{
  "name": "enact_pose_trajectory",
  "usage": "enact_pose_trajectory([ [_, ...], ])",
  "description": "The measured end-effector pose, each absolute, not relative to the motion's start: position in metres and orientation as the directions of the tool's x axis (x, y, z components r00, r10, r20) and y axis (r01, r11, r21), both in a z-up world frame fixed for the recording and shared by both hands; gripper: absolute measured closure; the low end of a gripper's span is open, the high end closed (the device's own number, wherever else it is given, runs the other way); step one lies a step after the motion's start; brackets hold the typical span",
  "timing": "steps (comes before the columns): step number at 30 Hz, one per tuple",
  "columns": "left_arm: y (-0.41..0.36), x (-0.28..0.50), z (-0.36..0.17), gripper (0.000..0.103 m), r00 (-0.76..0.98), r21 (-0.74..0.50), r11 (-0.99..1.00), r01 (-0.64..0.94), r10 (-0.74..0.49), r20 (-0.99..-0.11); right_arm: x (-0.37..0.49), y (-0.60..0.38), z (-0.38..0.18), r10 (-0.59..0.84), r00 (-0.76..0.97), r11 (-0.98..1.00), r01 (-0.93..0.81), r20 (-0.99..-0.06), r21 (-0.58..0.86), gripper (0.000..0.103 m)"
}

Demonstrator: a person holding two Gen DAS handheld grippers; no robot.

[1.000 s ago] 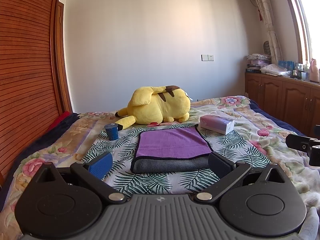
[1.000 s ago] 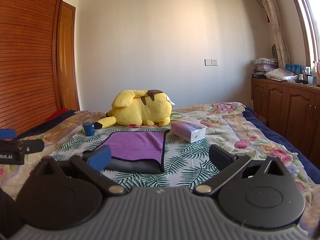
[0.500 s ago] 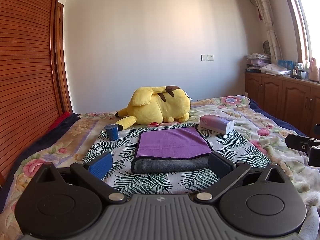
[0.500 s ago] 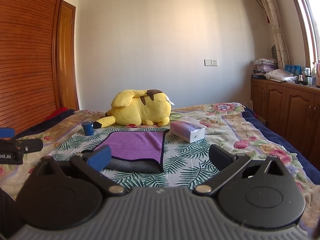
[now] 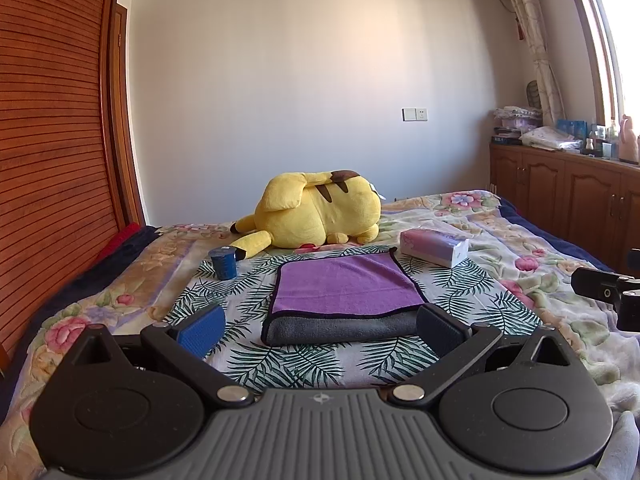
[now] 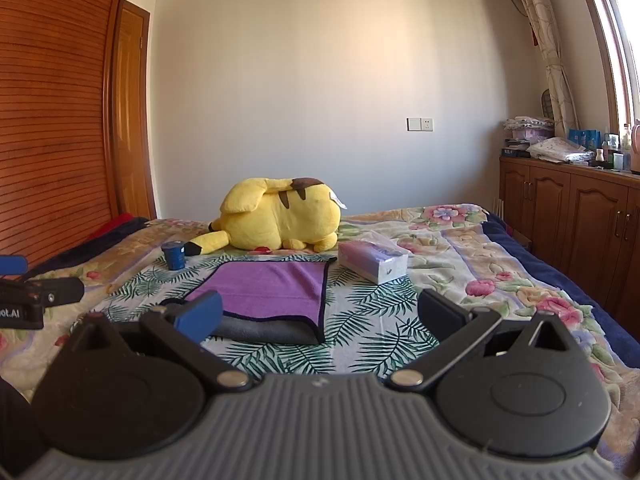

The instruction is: Fold towel

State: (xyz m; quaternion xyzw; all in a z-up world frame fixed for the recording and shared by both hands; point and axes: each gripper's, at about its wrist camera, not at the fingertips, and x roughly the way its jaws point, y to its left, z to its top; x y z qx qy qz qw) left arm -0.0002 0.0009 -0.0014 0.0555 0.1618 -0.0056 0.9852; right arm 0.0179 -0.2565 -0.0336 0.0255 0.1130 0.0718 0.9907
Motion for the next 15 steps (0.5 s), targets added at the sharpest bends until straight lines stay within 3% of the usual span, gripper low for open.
enact_pose_trajectory([
  [15,0.0017,0.0010,-0.0007,0.016,0.947,0.107,0.994,0.028,0.008,-0.322,0.0179,-0.2573,-0.0338,0.148,0.964,0.988,-0.136,-0.222,0.068,0.000],
])
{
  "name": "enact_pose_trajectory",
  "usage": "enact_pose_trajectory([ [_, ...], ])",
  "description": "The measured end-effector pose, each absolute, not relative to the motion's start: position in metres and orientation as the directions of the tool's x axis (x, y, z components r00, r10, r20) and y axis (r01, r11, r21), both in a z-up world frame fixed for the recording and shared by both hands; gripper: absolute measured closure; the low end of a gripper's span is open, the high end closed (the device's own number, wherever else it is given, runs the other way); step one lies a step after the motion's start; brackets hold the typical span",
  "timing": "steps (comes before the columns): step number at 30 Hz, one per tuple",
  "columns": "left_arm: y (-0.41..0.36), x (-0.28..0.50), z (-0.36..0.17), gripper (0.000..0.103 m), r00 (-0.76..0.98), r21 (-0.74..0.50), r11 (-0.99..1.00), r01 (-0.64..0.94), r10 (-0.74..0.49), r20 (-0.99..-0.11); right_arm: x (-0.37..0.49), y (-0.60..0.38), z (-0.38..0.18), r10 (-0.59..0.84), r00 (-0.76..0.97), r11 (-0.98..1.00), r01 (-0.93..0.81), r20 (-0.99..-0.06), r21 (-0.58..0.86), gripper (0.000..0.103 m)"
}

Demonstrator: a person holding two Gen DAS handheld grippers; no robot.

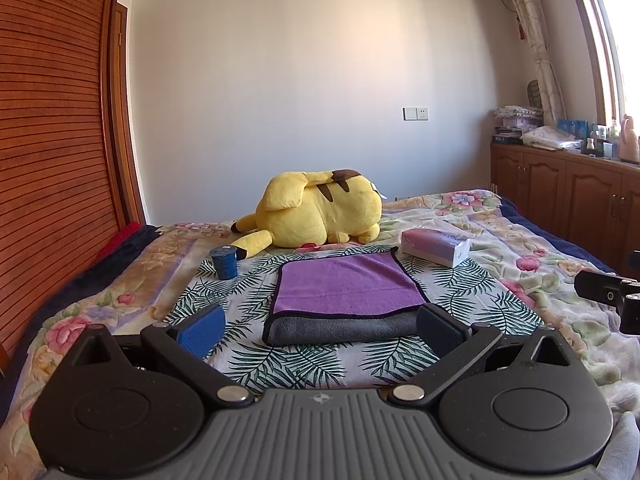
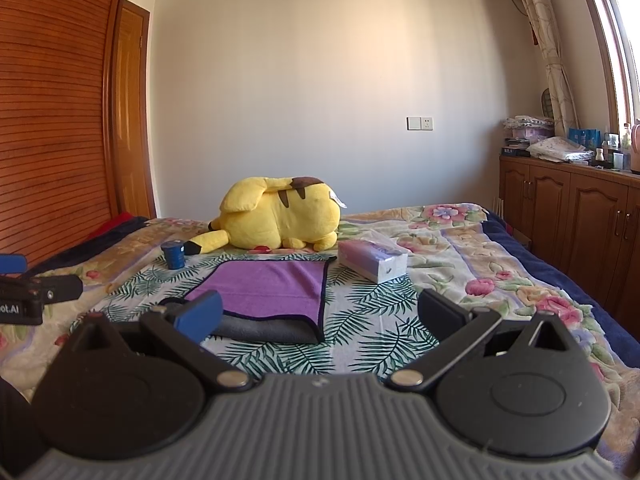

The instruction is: Fold towel

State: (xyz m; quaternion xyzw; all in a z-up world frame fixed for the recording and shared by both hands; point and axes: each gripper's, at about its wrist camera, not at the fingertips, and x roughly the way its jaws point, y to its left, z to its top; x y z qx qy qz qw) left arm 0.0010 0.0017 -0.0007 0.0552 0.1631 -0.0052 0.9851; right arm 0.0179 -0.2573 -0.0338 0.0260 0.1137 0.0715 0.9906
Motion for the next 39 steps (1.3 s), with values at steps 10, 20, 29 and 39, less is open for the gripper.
enact_pose_trajectory([
  [10,0.001,0.002,0.001,0.016,0.945,0.110,0.993,0.032,0.005,-0.326,0.017,-0.258,-0.036,0.152,0.962,0.988,-0.141,-0.227,0.066,0.000],
  [20,0.005,0.015,-0.003,0.016,0.931,0.122,0.991,0.055,-0.007,-0.366,0.031,-0.250,-0.040,0.176,0.942,0.984,-0.165,-0.285,0.064,0.000],
  [29,0.004,0.039,-0.005,0.016,0.918,0.181,0.977,0.117,-0.037,-0.395,0.050,-0.251,-0.038,0.209,0.921,0.977,-0.186,-0.330,0.101,0.000],
  [39,0.003,0.073,-0.007,0.016,0.896,0.170,0.972,0.164,-0.075,-0.438,0.076,-0.244,-0.035,0.231,0.903,0.973,-0.222,-0.363,0.067,0.001],
])
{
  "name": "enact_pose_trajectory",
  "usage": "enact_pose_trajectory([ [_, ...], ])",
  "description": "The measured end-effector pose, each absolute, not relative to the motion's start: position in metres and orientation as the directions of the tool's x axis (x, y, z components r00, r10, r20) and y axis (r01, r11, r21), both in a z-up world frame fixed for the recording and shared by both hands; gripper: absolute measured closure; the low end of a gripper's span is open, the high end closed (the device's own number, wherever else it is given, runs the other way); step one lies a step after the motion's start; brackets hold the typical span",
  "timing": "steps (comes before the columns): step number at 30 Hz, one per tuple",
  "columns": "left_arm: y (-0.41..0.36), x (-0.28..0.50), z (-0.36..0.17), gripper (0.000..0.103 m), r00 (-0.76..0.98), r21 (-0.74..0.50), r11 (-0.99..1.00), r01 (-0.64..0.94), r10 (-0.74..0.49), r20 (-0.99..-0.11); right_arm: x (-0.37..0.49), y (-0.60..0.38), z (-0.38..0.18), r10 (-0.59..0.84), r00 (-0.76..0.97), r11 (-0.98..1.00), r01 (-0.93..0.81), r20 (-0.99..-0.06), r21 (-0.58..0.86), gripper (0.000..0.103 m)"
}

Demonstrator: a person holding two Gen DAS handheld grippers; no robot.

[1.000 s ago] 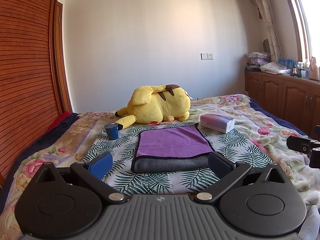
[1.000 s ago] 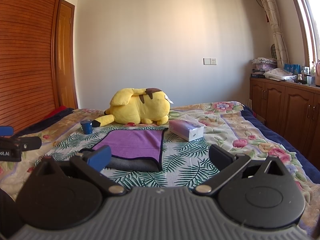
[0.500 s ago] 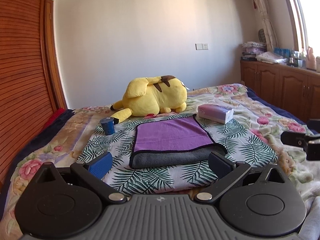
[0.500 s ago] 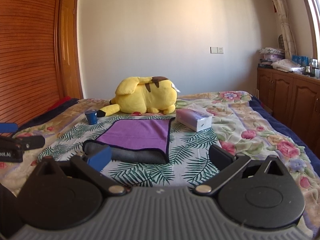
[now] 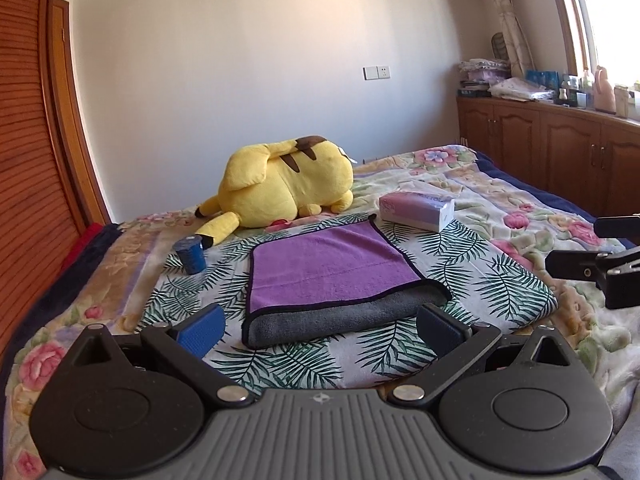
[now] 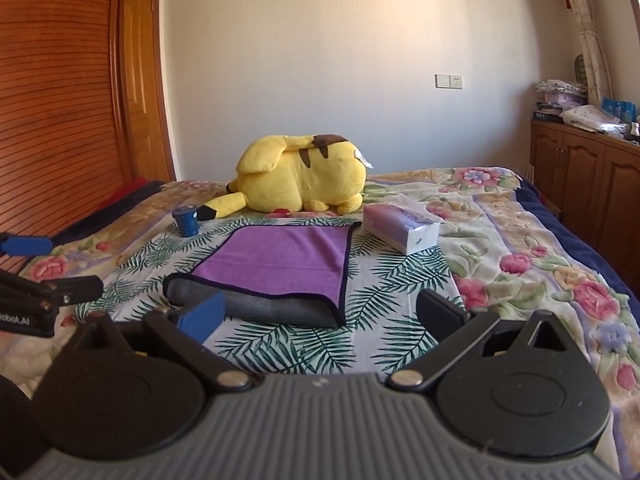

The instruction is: Fold towel

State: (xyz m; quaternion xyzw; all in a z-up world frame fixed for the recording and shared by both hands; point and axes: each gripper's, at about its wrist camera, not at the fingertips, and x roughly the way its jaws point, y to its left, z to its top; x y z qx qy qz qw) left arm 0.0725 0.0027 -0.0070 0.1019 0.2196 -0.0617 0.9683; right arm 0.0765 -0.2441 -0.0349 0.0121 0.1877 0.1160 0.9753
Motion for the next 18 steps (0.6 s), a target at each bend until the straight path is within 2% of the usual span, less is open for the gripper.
enact_pose_trajectory([
  [5,0.005,0.093,-0.006,0.016,0.890,0.165,0.971,0.172,-0.081,-0.449,0.090,-0.238,-0.034,0.250,0.889,0.967,-0.249,-0.384,0.052,0.012],
  [18,0.012,0.150,-0.012,0.016,0.879,0.156,0.970,0.184,-0.091,-0.468,0.130,-0.223,-0.038,0.281,0.854,0.951,-0.310,-0.439,0.006,0.014],
])
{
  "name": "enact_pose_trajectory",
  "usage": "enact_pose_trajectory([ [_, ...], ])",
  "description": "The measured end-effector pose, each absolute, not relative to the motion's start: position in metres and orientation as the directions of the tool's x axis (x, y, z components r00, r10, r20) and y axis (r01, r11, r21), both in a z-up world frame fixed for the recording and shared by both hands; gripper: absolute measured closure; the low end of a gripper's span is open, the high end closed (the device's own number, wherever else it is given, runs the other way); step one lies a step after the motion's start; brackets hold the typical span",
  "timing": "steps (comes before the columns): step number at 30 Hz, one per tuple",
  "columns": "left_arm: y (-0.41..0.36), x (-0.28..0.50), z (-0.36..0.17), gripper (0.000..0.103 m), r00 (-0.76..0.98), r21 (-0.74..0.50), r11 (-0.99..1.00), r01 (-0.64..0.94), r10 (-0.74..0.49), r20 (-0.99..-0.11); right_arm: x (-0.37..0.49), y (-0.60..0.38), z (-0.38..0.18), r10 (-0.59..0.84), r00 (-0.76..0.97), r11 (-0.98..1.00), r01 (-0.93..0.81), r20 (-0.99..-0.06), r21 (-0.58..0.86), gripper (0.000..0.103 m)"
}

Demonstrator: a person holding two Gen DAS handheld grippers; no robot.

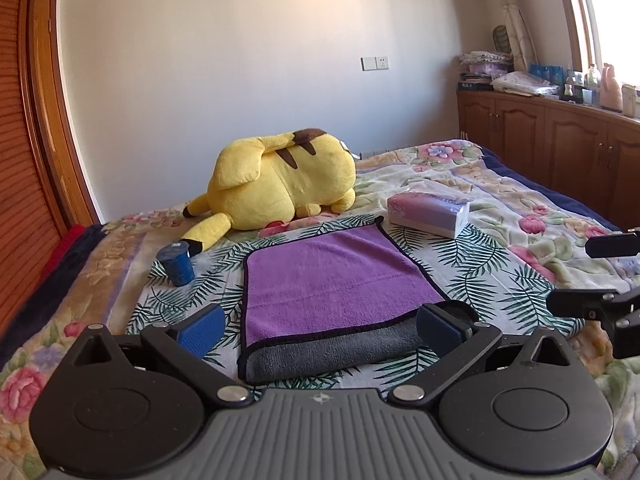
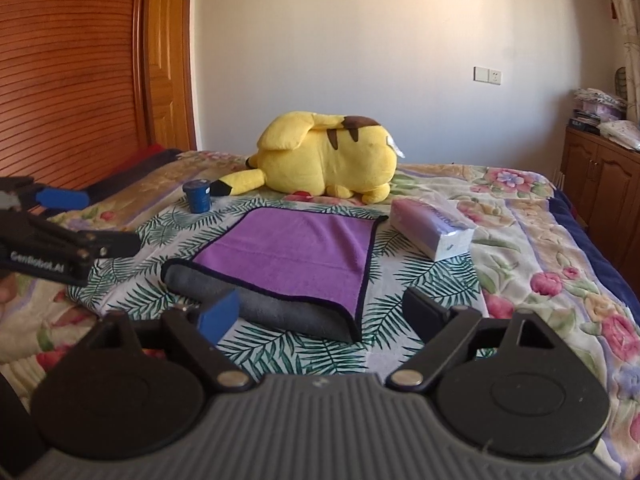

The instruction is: Fold towel

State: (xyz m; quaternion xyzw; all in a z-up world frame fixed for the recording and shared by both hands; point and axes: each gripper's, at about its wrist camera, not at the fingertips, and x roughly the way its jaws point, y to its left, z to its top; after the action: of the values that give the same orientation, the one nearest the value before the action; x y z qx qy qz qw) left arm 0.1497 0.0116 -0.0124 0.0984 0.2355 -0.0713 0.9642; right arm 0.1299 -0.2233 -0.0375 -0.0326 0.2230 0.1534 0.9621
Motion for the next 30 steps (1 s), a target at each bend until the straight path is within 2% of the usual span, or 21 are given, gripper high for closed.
enact_pose_trajectory([
  [11,0.034,0.204,-0.042,0.016,0.844,0.070,0.985,0.156,-0.096,-0.528,0.168,-0.218,-0.050,0.297,0.817,0.944,-0.329,-0.495,0.023,0.020],
  [30,0.077,0.265,-0.100,0.018,0.791,0.008,0.997,0.072,-0.052,-0.610,0.222,-0.200,-0.083,0.303,0.766,0.932,-0.362,-0.567,0.008,0.021],
])
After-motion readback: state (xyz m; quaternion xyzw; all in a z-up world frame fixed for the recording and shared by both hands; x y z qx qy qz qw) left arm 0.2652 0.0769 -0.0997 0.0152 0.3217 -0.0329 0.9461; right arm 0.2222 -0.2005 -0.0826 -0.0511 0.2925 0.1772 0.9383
